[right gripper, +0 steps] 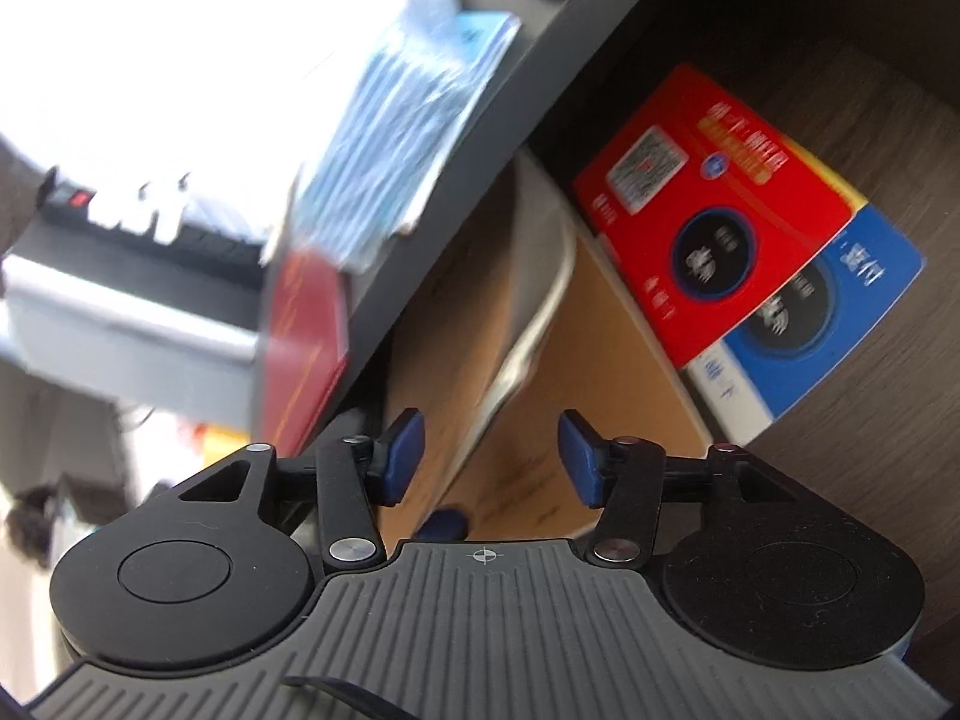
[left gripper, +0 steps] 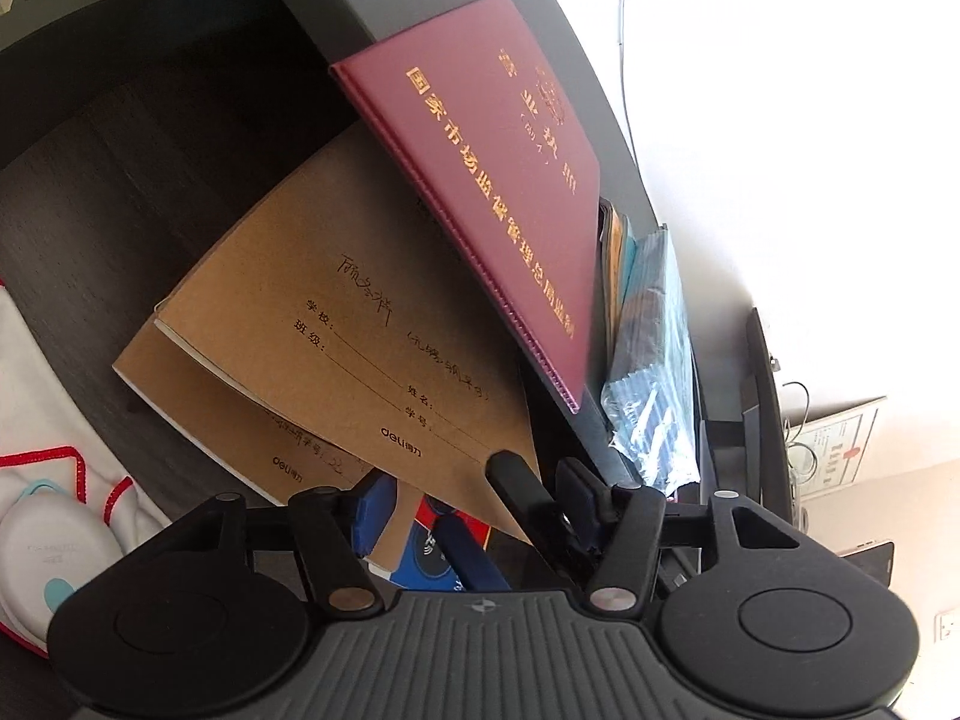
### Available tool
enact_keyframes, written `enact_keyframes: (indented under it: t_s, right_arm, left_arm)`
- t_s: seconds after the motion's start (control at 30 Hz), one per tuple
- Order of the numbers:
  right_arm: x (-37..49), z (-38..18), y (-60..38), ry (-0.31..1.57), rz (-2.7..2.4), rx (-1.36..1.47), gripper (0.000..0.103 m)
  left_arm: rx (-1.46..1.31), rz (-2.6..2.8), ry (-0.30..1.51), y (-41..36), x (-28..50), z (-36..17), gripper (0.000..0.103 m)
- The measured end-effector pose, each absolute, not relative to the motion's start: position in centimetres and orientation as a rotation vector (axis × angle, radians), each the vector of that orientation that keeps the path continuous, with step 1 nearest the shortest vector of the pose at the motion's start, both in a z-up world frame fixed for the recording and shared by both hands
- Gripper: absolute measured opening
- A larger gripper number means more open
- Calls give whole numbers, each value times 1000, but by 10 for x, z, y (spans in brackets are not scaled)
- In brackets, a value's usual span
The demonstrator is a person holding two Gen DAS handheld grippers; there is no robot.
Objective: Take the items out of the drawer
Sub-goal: 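Close the right gripper on the tan notebook edge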
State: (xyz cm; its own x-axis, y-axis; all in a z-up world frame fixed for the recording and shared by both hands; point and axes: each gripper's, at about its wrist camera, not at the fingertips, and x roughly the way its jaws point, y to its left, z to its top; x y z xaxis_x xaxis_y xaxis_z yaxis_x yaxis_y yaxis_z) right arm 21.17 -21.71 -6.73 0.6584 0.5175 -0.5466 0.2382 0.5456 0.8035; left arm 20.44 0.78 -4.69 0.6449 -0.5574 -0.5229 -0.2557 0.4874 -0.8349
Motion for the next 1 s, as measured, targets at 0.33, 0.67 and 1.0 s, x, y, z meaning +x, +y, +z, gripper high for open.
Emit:
enact_keyframes:
  t_s: [0.33, 0.67, 1.0]
  right_arm:
    - [208, -71, -218, 927, 164, 1192, 4]
    - [168, -68, -243, 924, 226, 1448, 4]
    - [160, -65, -250, 973, 172, 1320, 46]
  left_arm:
    - [-1100, -158, 910, 35, 194, -60, 68]
    - [-1143, -92, 828, 67, 172, -59, 57]
    - [-976, -162, 885, 51, 170, -39, 5]
